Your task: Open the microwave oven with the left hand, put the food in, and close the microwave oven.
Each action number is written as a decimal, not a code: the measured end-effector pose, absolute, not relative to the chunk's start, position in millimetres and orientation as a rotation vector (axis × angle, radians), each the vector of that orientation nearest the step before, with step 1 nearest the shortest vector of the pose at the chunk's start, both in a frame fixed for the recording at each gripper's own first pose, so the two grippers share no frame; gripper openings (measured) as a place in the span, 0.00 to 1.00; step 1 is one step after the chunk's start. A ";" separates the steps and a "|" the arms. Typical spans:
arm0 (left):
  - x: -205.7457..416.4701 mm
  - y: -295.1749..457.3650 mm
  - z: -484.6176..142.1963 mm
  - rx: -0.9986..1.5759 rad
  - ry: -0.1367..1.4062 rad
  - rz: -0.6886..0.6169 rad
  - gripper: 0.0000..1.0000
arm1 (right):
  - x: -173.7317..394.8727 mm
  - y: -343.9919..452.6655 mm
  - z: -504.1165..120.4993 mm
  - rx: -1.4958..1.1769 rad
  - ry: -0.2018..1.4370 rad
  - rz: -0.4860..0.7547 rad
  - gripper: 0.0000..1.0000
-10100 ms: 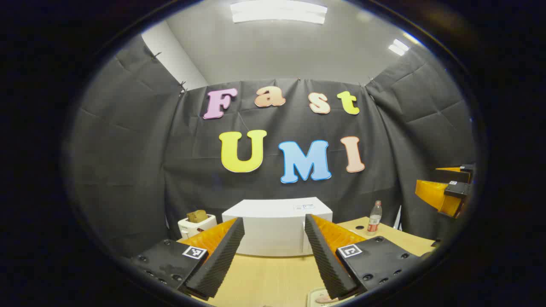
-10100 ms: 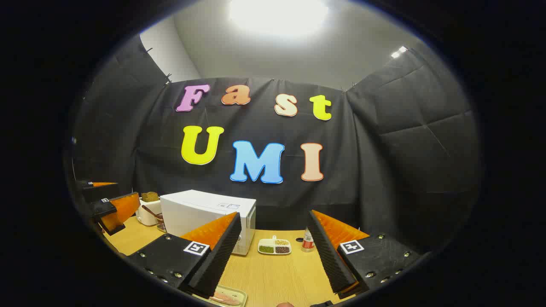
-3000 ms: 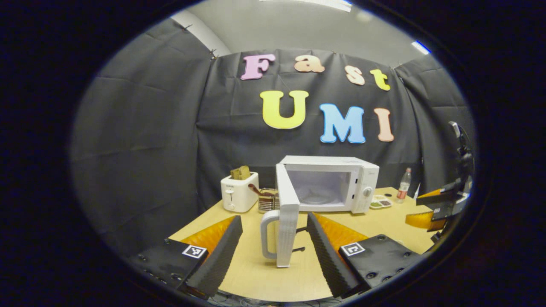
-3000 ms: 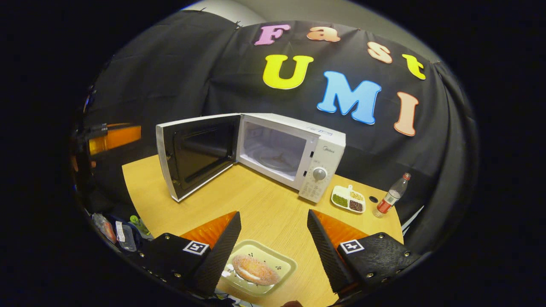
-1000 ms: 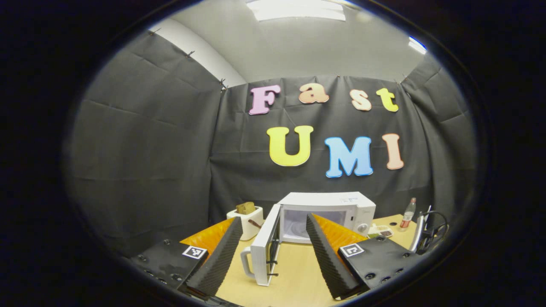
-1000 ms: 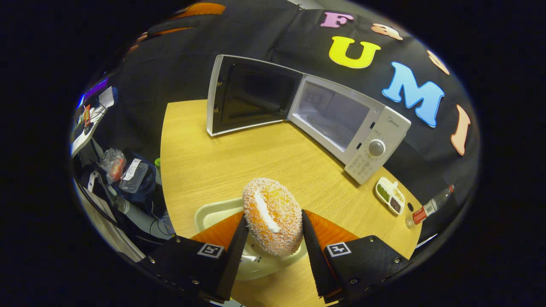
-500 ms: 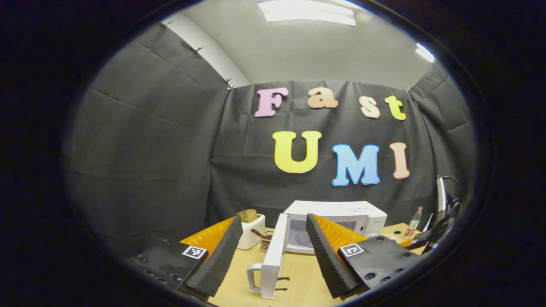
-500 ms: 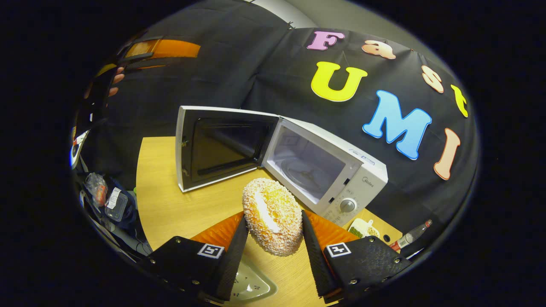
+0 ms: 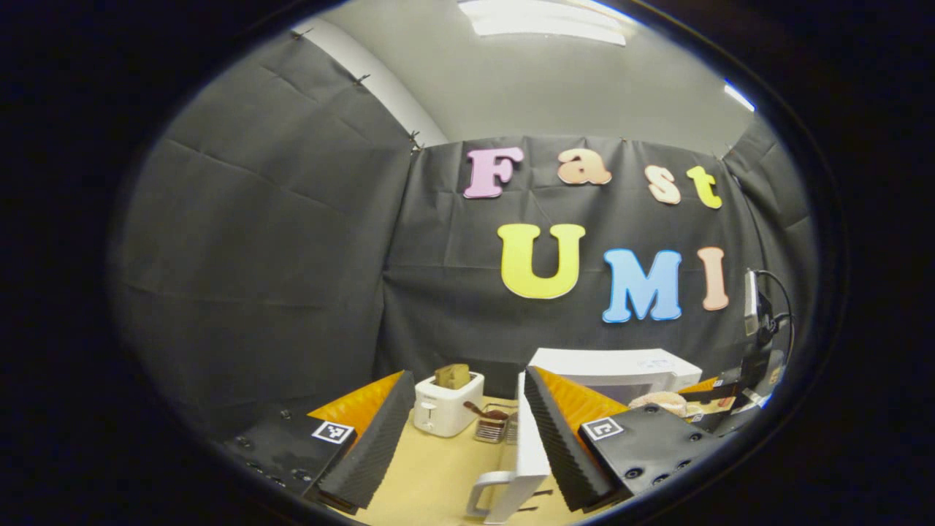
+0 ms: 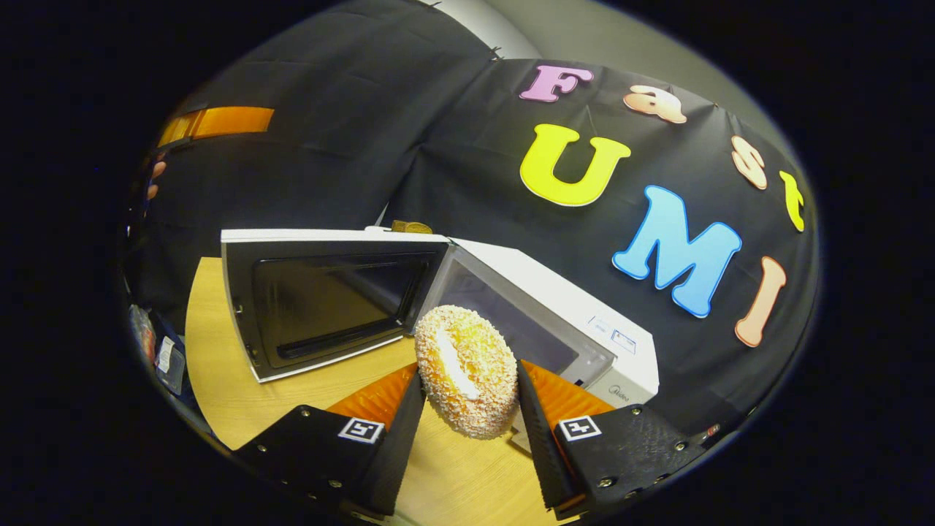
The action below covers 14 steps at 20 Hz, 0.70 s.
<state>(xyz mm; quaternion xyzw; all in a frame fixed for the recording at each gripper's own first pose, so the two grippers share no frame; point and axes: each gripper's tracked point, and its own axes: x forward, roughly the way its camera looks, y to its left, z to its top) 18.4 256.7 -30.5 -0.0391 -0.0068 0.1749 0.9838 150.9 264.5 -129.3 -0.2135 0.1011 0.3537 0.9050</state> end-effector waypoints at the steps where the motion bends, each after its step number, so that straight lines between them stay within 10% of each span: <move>1: 20.2 266.0 -32.9 -0.081 -0.009 0.363 0.97 | 158.4 271.5 -130.6 -0.449 0.204 0.730 0.72; 14: 16.7 357.6 -73.1 -0.081 0.068 0.513 0.97 | 265.2 330.8 -189.2 -0.536 0.240 0.650 0.72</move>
